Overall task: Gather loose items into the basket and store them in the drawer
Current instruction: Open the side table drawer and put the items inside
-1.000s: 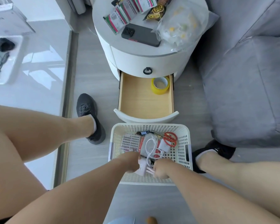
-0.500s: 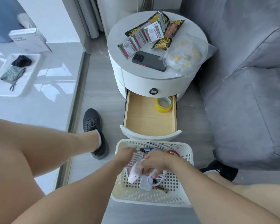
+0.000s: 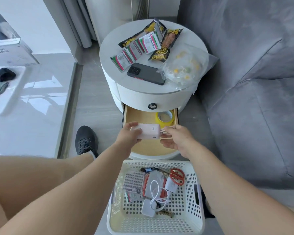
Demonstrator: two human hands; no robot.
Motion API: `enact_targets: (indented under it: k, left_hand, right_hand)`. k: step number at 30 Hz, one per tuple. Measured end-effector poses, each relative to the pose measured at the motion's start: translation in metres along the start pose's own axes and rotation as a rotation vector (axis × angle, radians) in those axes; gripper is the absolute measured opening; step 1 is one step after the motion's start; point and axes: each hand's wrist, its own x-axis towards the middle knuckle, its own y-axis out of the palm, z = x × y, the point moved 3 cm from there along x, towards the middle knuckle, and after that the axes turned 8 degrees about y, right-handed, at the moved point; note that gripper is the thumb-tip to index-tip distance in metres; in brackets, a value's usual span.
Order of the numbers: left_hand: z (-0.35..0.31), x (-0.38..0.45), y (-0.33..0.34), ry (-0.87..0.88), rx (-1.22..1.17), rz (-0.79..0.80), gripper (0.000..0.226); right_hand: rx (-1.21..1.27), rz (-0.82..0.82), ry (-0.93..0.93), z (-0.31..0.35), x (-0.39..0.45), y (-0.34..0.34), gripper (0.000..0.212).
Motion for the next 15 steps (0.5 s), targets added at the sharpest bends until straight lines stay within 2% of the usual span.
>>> enact_targets:
  k: [3, 7, 12, 15]
  left_hand:
    - [0.013, 0.024, 0.004, -0.043, 0.131, 0.013, 0.032]
    - [0.048, 0.055, 0.01, -0.164, 0.151, -0.014, 0.038]
    - [0.063, 0.092, 0.018, -0.195, 0.219, -0.108, 0.044]
    - [0.061, 0.107, 0.025, -0.241, 0.29, -0.191, 0.044]
  right_hand:
    - [0.024, -0.032, 0.085, -0.009, 0.033, 0.007, 0.022]
    - [-0.107, -0.065, 0.168, -0.019, 0.078, 0.012, 0.002]
    - [-0.089, -0.085, 0.229, -0.04, 0.12, 0.028, 0.018]
    - [-0.198, -0.108, 0.171, -0.044, 0.143, 0.038, 0.016]
